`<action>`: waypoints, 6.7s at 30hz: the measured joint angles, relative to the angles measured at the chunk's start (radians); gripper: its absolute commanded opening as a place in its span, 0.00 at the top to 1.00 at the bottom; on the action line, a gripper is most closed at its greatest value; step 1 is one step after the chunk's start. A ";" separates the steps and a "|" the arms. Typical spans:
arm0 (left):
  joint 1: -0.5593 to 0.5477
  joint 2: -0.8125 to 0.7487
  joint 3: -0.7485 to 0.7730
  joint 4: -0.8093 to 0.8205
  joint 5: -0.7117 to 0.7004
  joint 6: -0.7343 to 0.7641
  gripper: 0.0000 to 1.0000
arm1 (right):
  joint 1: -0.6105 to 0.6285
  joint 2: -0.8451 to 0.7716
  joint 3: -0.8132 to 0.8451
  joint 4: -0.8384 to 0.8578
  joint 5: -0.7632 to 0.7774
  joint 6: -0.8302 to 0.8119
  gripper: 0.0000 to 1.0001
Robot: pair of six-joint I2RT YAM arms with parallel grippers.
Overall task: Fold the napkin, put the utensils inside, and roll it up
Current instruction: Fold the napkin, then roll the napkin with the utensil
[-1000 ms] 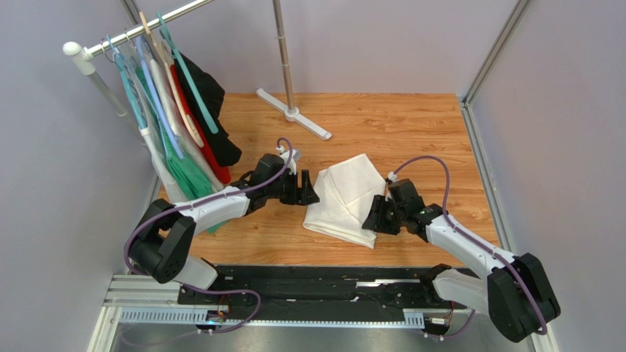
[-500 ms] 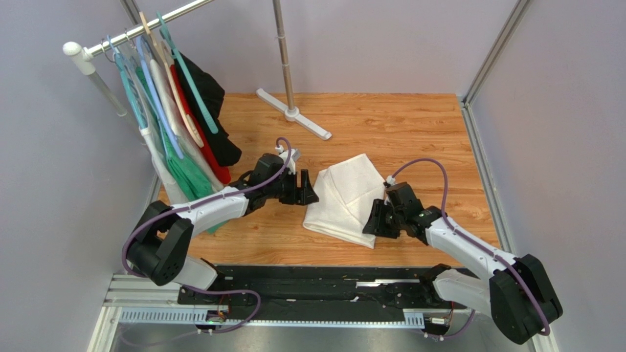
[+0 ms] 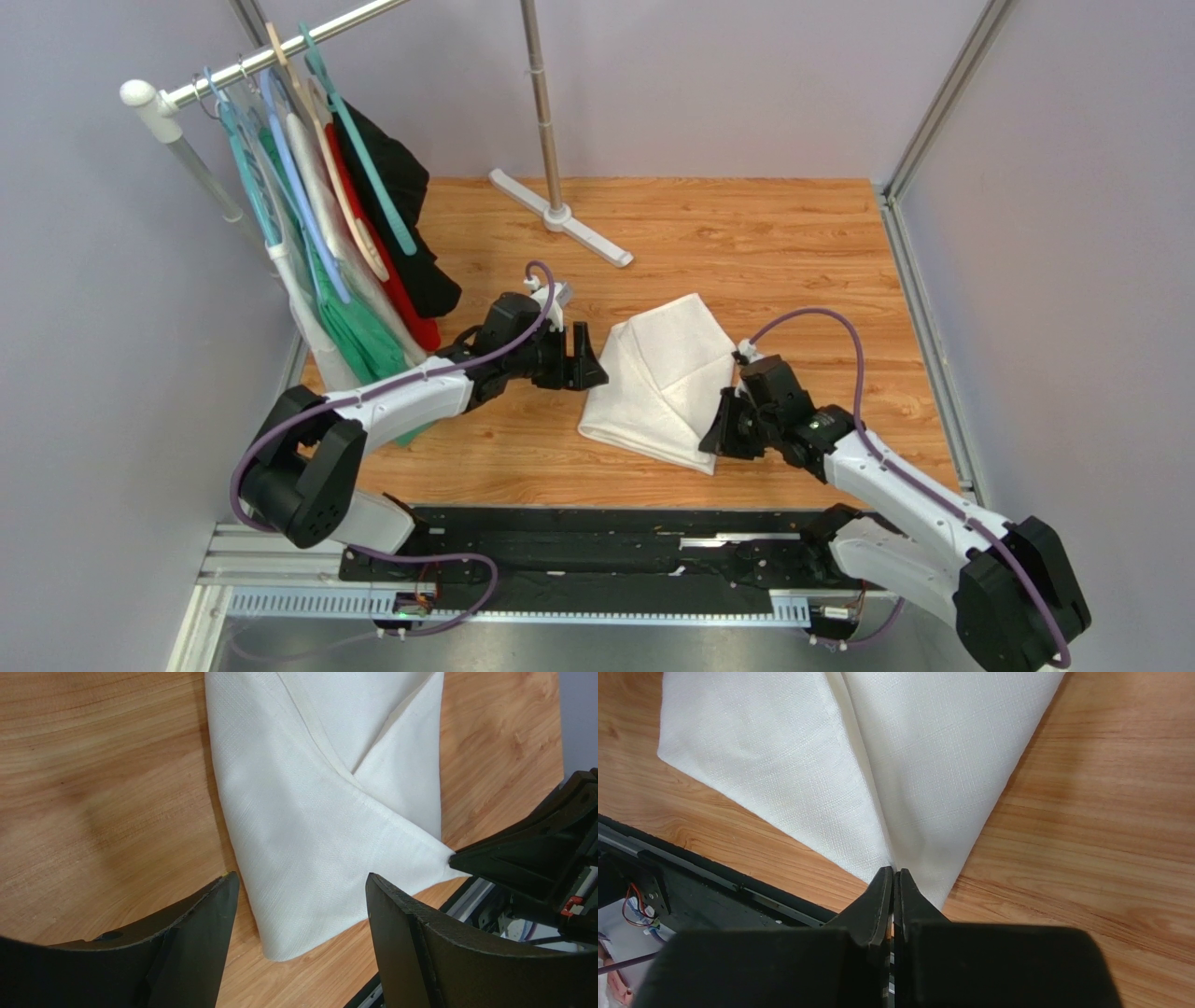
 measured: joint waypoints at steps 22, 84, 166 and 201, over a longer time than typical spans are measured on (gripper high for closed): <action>0.000 0.053 -0.035 0.060 0.019 -0.018 0.24 | 0.024 0.005 -0.058 0.006 0.075 0.029 1.00; -0.039 0.146 -0.177 0.202 0.218 -0.224 1.00 | 0.116 -0.133 0.127 -0.095 0.174 -0.184 0.43; 0.176 -0.466 -0.242 -0.329 0.154 -0.027 0.23 | 0.657 0.579 0.350 0.147 0.264 -0.521 1.00; -0.306 -0.310 -0.394 0.310 -0.034 0.457 0.28 | 0.177 0.795 0.529 -0.097 -0.566 -0.653 1.00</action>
